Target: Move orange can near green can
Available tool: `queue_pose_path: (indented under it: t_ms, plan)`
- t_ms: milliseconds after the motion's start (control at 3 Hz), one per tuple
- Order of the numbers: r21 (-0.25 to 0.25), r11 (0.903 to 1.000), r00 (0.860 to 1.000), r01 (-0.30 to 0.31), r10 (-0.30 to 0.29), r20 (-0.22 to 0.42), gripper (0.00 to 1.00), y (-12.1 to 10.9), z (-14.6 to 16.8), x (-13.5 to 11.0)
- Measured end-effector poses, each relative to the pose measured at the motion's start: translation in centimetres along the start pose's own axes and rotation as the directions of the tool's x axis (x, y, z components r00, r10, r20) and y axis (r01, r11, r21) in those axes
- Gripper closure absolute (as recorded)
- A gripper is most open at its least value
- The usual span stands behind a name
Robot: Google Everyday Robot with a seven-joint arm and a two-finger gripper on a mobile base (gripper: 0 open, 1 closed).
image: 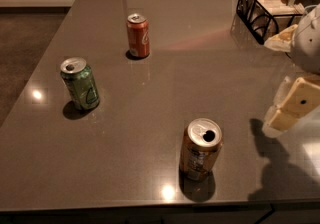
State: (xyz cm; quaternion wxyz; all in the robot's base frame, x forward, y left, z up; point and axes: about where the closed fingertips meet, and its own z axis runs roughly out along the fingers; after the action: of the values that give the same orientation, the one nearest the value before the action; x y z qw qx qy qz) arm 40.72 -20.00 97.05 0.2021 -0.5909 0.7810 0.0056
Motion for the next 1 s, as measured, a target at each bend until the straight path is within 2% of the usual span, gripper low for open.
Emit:
queue_pose_path:
  t_ms: [333,667,1000]
  plan:
    - [-0.014,0.9999,0.995,-0.006,0.007,0.096,0.00,2.0,0.5,-0.4]
    - [-0.008,0.9988,0.988,0.047,-0.045,0.149,0.00,3.7,1.0,-1.0]
    - [-0.009,0.9979,0.986,0.064,-0.062,0.157,0.00,3.9,1.1,-1.1]
